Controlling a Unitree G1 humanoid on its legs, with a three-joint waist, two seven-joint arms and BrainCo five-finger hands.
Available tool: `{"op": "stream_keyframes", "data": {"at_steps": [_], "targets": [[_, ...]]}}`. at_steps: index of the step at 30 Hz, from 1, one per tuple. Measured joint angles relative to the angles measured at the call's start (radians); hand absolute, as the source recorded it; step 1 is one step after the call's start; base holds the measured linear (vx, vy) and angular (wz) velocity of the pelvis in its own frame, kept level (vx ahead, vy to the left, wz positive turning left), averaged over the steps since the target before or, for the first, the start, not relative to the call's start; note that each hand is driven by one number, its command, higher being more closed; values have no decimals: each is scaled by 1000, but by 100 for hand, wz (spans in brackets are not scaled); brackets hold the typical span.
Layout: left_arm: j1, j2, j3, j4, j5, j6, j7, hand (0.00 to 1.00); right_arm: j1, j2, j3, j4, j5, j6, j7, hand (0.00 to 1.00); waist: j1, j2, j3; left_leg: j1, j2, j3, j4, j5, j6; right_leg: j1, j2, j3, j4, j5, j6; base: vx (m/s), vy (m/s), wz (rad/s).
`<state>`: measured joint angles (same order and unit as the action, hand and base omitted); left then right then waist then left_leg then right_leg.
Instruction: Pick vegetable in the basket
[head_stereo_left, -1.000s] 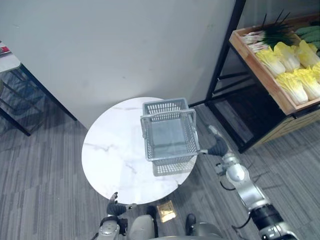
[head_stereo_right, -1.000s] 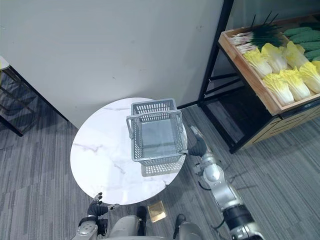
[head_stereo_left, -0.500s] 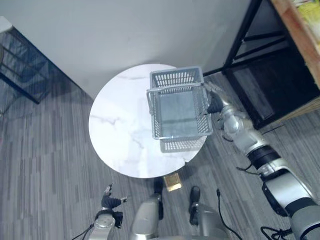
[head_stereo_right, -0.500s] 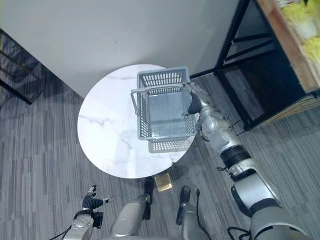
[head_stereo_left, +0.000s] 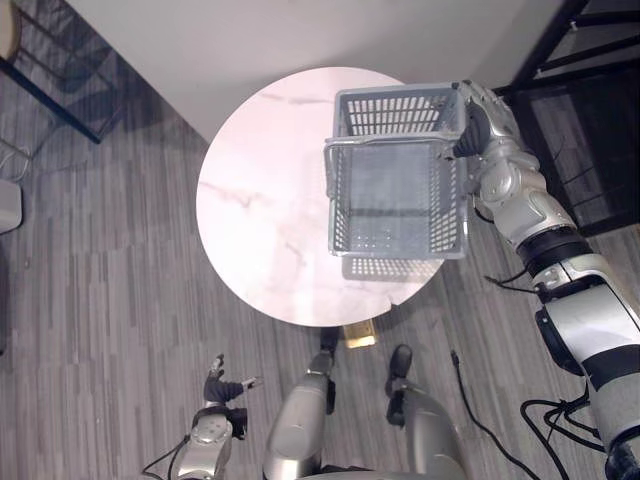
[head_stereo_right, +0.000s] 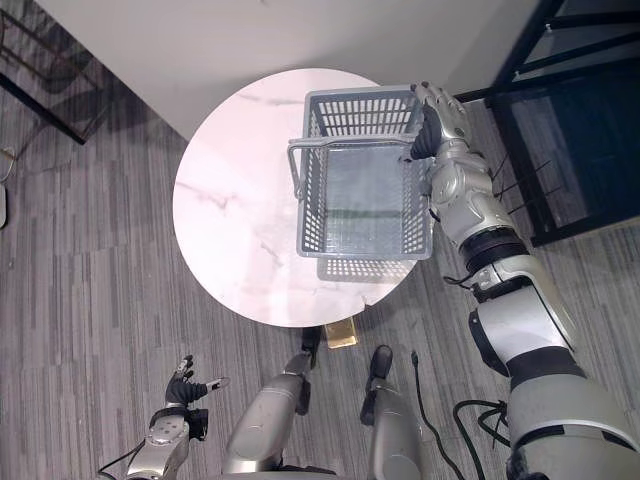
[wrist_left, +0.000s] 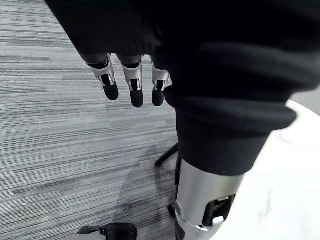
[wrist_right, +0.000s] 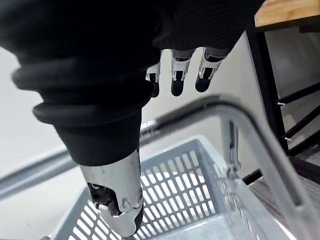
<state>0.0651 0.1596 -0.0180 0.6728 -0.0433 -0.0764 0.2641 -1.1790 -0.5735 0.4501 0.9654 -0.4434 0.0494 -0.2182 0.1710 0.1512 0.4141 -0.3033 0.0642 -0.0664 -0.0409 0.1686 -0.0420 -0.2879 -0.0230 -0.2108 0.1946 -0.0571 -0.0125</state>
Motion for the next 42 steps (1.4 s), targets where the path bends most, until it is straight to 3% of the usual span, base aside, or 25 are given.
{"op": "stream_keyframes", "data": {"at_steps": [1, 2, 7, 14, 20, 27, 32, 37, 42], "targets": [[-1, 0, -1, 0, -6, 0, 0, 0, -6, -2, 0, 5, 0, 1, 1, 0, 1, 0, 1, -2, 0, -4, 0, 1, -1, -1, 0, -4, 0, -1, -1, -12, -18, 12], [-3, 0, -4, 0, -7, 0, 0, 0, -18, -5, 2, 14, 0, 1, 10, 100, 3, 0, 1, -8, 0, -10, 0, 1, -2, -6, 0, -6, 5, -3, -2, -5, -15, 10], [-6, 1, -24, 0, -15, 1, -1, 0, -51, -16, 42, 33, -9, -4, 48, 100, 6, 1, 2, -16, 3, -16, -15, 16, -5, -25, 3, -6, 18, -7, -4, -1, -5, 2], [-7, 0, -46, 1, -26, 3, -1, 0, -35, -26, 36, 15, 3, -4, 46, 100, 5, 1, 2, -13, 3, -17, -17, 17, -5, -25, 3, -5, 21, -8, -4, 0, 0, 0], [-8, 0, -51, 3, -25, 10, -2, 0, 112, -47, -29, -137, 44, -4, 43, 100, -10, -1, 1, 29, 4, -10, -36, 22, -5, 3, 4, 18, 19, -8, -4, 4, 1, -1], [-7, 0, -38, 0, -21, 26, -4, 0, 379, -50, -152, -348, 121, -2, 46, 100, -52, -21, -7, 84, 6, 19, -52, 22, -5, 42, 7, 48, 10, -8, 0, -2, -5, -11], [1, -1, -5, -44, 8, 36, -25, 0, 677, 19, -304, -535, 191, 2, 47, 100, -84, -60, -28, 133, 6, 21, -52, 17, -10, 91, 7, 66, -7, -5, 5, 9, -12, -9], [47, -11, 59, -100, 16, 51, -47, 0, 987, 135, -467, -721, 315, 2, 49, 100, -130, -116, -113, 184, 2, 60, -52, -7, -8, 127, 5, 109, -22, -3, 21, 11, 27, -21], [115, -36, 121, -124, 18, 62, -49, 0, 1182, 219, -574, -837, 419, 1, 57, 100, -166, -125, -205, 218, -1, 110, -52, -38, -6, 153, 5, 165, -55, -1, 45, 16, 40, -31]]}}
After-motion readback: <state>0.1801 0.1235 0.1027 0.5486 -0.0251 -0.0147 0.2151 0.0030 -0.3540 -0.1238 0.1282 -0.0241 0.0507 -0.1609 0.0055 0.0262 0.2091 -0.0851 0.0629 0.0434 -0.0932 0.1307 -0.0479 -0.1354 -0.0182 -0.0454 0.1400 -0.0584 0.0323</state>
